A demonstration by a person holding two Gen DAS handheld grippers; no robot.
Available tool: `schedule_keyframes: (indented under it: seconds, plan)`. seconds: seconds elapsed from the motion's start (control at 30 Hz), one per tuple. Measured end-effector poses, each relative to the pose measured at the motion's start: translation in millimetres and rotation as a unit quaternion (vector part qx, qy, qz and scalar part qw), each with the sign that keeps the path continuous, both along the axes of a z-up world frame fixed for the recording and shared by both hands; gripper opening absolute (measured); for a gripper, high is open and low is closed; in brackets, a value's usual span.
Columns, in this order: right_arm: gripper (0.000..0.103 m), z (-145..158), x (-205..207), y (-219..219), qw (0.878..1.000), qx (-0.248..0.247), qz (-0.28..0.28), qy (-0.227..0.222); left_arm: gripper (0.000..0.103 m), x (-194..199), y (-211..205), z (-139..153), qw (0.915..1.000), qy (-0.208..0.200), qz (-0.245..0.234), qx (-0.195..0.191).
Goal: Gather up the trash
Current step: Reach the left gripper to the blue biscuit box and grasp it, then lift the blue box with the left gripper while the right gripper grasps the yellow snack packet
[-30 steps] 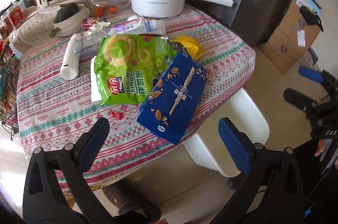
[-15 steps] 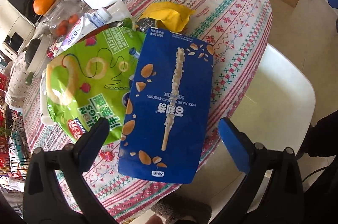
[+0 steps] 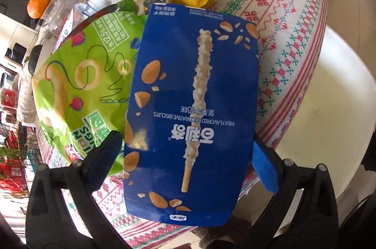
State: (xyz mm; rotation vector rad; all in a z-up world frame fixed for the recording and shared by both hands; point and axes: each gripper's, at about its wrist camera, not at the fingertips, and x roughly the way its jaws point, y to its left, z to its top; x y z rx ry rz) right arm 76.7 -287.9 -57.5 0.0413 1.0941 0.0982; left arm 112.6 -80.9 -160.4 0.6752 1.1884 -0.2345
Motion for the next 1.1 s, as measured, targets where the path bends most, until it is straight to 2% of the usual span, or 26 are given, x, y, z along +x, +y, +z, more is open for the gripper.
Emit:
schedule_keyframes:
  seconds: [0.03,0.2,0.27,0.4,0.5,0.7,0.9,1.0,1.1]
  plan:
    - [0.103,-1,0,0,1.000,-0.001,-0.001,0.002,0.096,3,2,0,0.9999,0.004,0.010,-0.009]
    - [0.103,-3,1,4,1.000,0.000,-0.002,0.004,0.096,1,14,17,0.9981,-0.002,0.038,-0.048]
    - [0.103,-1,3,8,1.000,0.001,0.003,-0.001,0.096,-1,21,32,0.9960,-0.015,0.045,-0.076]
    - [0.103,6,19,22,1.000,-0.007,0.017,-0.013,0.096,-10,37,63,0.9862,-0.037,0.070,-0.146]
    - [0.103,7,40,37,0.999,-0.003,0.034,-0.009,0.096,-15,50,78,0.9784,-0.054,0.093,-0.177]
    - [0.103,-12,95,63,0.998,0.030,0.044,0.017,0.096,-12,83,94,0.9605,-0.077,0.148,-0.223]
    - [0.100,-36,139,91,0.996,0.057,0.070,0.022,0.096,-19,110,108,0.9453,-0.094,0.179,-0.256]
    - [0.096,-47,158,104,0.996,0.052,0.076,0.018,0.096,-15,119,107,0.9417,-0.088,0.188,-0.265]
    - [0.091,-64,172,112,0.996,0.034,0.081,0.035,0.096,-15,121,109,0.9399,-0.088,0.190,-0.270]
